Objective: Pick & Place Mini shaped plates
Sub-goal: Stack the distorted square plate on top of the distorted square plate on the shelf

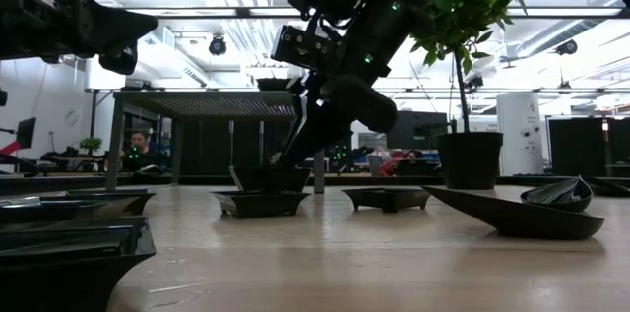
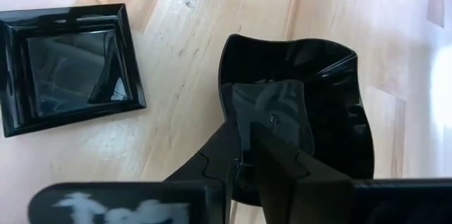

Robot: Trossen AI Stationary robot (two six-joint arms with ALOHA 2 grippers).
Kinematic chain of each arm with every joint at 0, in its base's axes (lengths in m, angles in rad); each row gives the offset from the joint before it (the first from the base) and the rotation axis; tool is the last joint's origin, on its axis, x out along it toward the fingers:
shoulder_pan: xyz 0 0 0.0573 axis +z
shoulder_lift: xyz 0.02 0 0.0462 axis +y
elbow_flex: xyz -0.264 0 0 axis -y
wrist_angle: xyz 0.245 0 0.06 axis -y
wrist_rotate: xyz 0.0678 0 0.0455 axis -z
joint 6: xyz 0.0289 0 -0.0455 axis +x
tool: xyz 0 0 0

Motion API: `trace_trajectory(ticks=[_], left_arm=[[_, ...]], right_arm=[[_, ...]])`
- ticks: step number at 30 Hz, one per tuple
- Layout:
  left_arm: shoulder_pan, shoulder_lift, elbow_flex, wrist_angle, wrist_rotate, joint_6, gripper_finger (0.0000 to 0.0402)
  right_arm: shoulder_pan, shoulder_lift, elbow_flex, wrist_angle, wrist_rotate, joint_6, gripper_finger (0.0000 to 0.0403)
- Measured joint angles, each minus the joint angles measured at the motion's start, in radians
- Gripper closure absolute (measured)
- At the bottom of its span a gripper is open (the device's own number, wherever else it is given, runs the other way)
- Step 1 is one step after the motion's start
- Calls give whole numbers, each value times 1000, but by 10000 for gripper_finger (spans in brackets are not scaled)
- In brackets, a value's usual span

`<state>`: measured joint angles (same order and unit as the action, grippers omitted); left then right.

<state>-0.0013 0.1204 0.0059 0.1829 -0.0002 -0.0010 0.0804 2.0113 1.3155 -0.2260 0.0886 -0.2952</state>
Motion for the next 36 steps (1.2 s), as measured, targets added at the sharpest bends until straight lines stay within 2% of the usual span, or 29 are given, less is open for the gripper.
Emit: trace_trajectory(ticks=[14,19,36], left_arm=[[0,0,0,0,0,0,401],[0,0,0,0,0,0,401],[0,0,0,-1,0,0,401]], right_arm=[[0,-2,12,-2,-20,5,364],[0,-2,16,5,-70,8,364],[0,0,1,-2,-70,26,364]])
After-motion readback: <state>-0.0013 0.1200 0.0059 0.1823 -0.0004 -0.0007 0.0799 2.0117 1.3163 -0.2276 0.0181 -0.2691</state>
